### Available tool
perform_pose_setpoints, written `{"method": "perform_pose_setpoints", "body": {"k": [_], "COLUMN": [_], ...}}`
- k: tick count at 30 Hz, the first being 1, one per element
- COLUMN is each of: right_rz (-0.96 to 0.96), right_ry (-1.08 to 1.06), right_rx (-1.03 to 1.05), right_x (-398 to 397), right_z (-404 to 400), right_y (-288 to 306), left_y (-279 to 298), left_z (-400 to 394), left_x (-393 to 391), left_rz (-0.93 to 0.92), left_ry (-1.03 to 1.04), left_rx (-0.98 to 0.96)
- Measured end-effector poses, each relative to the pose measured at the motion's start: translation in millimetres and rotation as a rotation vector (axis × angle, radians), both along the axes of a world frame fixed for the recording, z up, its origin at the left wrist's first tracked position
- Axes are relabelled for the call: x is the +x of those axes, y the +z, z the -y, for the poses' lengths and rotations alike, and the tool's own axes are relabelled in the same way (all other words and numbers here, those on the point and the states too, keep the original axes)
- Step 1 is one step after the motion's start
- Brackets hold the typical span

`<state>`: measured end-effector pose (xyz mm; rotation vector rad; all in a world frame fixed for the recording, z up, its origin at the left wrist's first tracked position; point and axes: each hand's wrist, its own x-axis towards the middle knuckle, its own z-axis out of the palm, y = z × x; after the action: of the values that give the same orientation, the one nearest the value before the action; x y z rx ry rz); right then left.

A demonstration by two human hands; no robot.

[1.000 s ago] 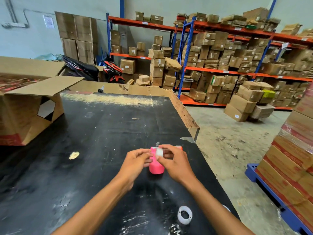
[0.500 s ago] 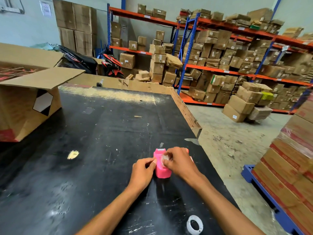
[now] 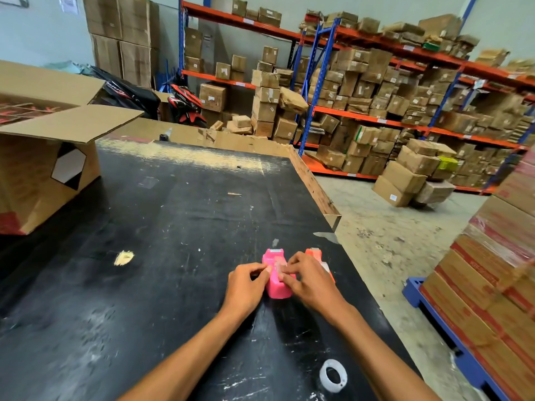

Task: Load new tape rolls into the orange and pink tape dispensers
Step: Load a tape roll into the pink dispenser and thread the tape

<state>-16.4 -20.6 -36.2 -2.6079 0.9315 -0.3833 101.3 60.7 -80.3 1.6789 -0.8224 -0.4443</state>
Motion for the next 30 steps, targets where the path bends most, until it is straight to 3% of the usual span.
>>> {"method": "perform_pose_setpoints", "body": {"k": [7, 12, 19, 26, 30], "right_rz": [0.238, 0.092, 0.208, 0.112, -0.015], "right_ry": [-0.076, 0.006, 0.056, 0.208, 0.294], "right_rx": [0.199, 0.291, 0.355, 0.426, 0.296], "right_x": [0, 8, 15, 21, 32], "right_z": [14, 25, 44, 62, 74], "right_y": [12, 10, 10, 23, 32], "left_y": [4, 5, 11, 9, 4], "left_z": [-3, -5, -4, 4, 8], "left_x": [-3, -6, -10, -18, -21], "left_rz": [0.004, 0.013, -0.049, 0.000, 0.051], "left_ry": [-0.004, 0.003, 0.040, 0.014, 0.053], "left_rx": [0.029, 0.036, 0.052, 0.113, 0.130]}}
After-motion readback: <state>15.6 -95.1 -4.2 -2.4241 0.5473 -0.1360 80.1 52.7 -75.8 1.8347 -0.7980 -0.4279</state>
